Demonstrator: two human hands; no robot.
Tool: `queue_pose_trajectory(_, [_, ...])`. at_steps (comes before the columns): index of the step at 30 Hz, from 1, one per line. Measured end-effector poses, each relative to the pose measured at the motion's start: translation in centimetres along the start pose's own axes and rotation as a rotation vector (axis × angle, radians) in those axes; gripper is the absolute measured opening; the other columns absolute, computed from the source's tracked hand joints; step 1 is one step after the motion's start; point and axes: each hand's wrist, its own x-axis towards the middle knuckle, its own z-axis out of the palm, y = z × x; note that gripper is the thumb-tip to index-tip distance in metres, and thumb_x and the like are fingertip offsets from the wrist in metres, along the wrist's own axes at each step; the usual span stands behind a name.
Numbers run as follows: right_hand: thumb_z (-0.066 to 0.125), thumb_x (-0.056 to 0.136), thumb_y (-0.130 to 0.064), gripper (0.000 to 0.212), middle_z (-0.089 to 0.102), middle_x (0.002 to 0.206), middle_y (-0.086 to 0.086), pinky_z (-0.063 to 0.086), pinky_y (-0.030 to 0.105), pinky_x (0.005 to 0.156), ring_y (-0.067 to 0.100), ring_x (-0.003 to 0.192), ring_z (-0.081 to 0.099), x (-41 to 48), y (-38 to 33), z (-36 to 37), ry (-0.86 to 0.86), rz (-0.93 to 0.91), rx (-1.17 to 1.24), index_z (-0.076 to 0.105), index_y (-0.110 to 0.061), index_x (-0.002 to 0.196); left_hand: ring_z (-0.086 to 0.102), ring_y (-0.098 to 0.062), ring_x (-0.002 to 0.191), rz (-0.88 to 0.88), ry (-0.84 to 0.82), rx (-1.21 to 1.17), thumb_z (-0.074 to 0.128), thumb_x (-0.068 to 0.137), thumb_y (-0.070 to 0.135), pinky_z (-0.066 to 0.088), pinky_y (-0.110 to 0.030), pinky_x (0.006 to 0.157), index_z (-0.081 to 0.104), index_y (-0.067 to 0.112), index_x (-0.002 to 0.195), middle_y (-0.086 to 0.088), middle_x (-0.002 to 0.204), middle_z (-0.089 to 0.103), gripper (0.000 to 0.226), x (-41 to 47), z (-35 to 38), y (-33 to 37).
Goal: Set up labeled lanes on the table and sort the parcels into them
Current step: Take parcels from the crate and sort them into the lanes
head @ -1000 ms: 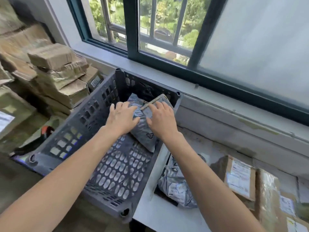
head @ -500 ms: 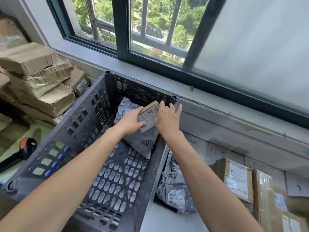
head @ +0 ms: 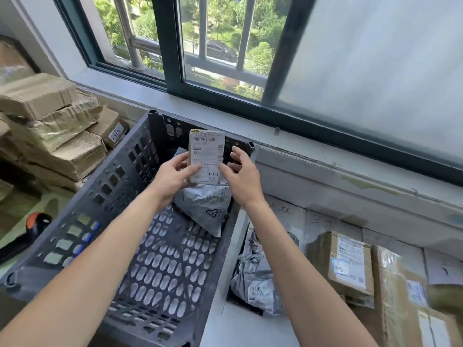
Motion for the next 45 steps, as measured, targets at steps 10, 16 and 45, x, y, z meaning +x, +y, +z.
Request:
queue_pose_trajectory(10, [0.073, 0.091, -0.017, 0.035, 0.070, 0.118, 0.002, 0.060, 0.033, 0.088, 0.014, 0.108, 0.069, -5.1, 0.4, -9.7, -0.013, -0.007, 0.382, 0.061, -0.012, 0.124, 0.067, -0.019, 0.112, 0.064, -0.170, 0.042, 0.059, 0.096, 0.029, 0.053, -0.036, 0.090, 0.057, 0.025, 0.137, 0.002, 0.120, 0.072, 0.041, -4.3, 7.0, 2.5])
queue_pose_trajectory(16, [0.074, 0.090, -0.012, 0.037, 0.069, 0.120, -0.001, 0.058, 0.040, 0.095, 0.014, 0.110, 0.068, -9.1, 2.7, -15.7, 0.016, -0.018, 0.377, 0.059, -0.020, 0.123, 0.064, -0.023, 0.118, 0.082, -0.106, 0.057, 0.050, 0.100, 0.023, 0.047, -0.048, 0.101, 0.066, 0.024, 0.125, -0.003, 0.120, 0.072, 0.030, -6.4, 13.2, 1.8])
queue_pose_trajectory(45, [0.065, 0.095, -0.005, 0.028, 0.070, 0.115, 0.007, 0.060, 0.024, 0.072, 0.018, 0.102, 0.069, -24.5, 16.1, -40.9, 0.416, 0.217, 0.423, 0.062, -0.008, 0.123, 0.073, -0.011, 0.095, 0.023, -0.368, 0.212, 0.069, 0.093, 0.018, 0.060, -0.031, 0.070, 0.066, 0.024, 0.120, 0.001, 0.103, 0.076, 0.028, -14.8, 44.4, -6.7])
